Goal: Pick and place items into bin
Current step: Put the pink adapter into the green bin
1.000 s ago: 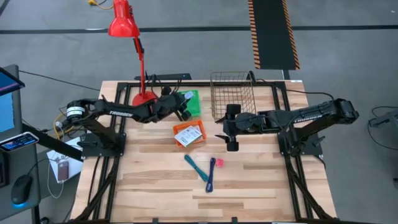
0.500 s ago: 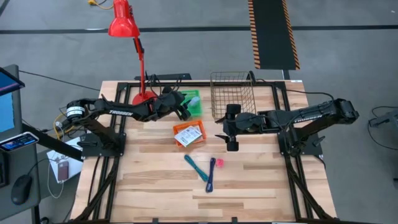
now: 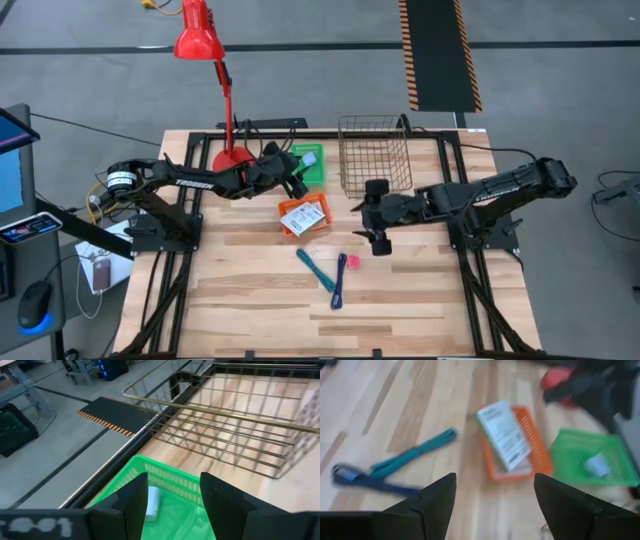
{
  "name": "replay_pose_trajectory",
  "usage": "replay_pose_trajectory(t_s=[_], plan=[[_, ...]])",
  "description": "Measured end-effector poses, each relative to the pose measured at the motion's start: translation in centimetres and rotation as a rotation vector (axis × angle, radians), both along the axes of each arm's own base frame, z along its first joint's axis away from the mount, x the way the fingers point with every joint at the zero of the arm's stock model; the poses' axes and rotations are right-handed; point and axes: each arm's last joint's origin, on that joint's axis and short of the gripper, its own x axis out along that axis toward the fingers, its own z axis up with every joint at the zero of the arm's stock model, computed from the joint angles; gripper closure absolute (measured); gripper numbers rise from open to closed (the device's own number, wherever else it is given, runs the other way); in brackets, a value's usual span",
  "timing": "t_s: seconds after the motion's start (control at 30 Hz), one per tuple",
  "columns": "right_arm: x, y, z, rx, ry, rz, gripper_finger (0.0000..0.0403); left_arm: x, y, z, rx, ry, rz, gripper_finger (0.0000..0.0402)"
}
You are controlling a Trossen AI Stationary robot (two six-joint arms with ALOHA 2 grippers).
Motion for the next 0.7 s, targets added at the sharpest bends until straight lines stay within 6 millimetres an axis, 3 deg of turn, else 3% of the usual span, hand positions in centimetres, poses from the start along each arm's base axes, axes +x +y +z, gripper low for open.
replay_pose_trajectory(t_s=[0.27,0.53,0.7], plan=[[-1.7,2.2,-1.2,0.111,0.163,-0.053,0.0139,0.4,-2.6,0.7,0.001,-0.028,-0.063,0.0231],[-2.4,5.2,-3.0,0.248,0.114,-0.056,0.0139,-0.3,-6.1,3.7,0.034,-0.130,-0.125,0.0231],[-2.7,5.9,-4.7,0.298,0.047,-0.084,0.0139,-0.7,-8.3,4.8,0.033,-0.174,-0.198,0.0231]])
